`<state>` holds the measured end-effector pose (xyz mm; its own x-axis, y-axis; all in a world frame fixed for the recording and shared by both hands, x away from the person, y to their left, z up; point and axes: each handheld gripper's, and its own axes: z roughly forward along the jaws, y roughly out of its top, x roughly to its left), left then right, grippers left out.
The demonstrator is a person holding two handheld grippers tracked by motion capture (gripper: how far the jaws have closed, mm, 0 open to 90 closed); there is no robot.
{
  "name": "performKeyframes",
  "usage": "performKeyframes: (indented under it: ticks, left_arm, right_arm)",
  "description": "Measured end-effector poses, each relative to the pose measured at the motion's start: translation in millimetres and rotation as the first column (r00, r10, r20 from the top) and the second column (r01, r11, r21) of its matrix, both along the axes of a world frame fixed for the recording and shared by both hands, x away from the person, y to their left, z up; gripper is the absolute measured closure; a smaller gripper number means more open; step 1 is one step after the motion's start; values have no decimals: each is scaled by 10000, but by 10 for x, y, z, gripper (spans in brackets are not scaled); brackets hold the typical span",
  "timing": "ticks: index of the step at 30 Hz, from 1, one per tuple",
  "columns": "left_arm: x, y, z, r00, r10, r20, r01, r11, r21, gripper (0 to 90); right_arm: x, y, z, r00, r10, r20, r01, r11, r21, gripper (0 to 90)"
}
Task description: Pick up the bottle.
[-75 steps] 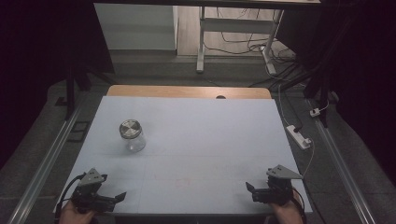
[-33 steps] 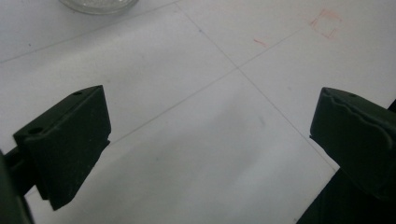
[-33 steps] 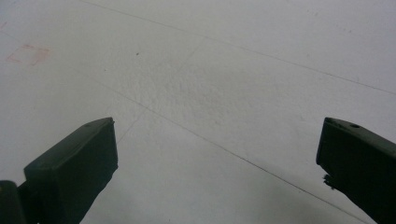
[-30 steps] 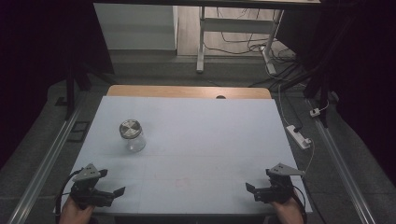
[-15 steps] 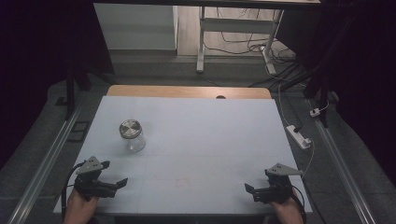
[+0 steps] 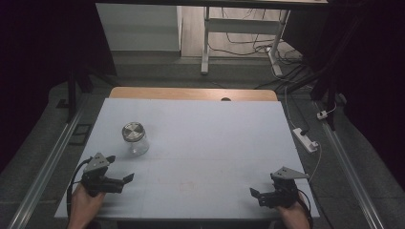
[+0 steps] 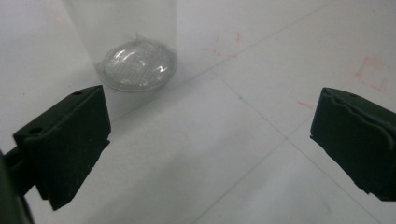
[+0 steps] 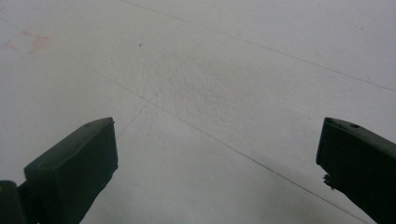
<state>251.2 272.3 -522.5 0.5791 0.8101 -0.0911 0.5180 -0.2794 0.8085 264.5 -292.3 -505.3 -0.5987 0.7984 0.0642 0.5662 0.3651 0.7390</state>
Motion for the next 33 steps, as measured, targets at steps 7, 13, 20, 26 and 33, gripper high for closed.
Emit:
performKeyframes:
  ticks: [7,13,20,26,33]
  left_arm:
    - [135,-25,-18,9998,146,-129,-146,9999,-14,0]
    - [264,-16,5,9987,495,-93,-494,9987,96,0]
    - [403,-43,12,9979,633,-115,-629,9975,332,0]
    - [530,-74,-7,9983,580,-100,-577,9977,359,0]
    - [694,-86,-11,9968,714,-346,-707,9973,216,0]
  right_arm:
    - [0,2,0,10000,-10,2,10,10000,-24,0]
    - [1,3,-1,10000,-14,6,14,10000,-48,0]
    - [2,5,-2,10000,-27,4,27,10000,-81,0]
    - [1,9,-2,10000,-36,-5,36,9999,-99,0]
    - [2,13,-3,10000,-41,-15,41,9999,-131,0]
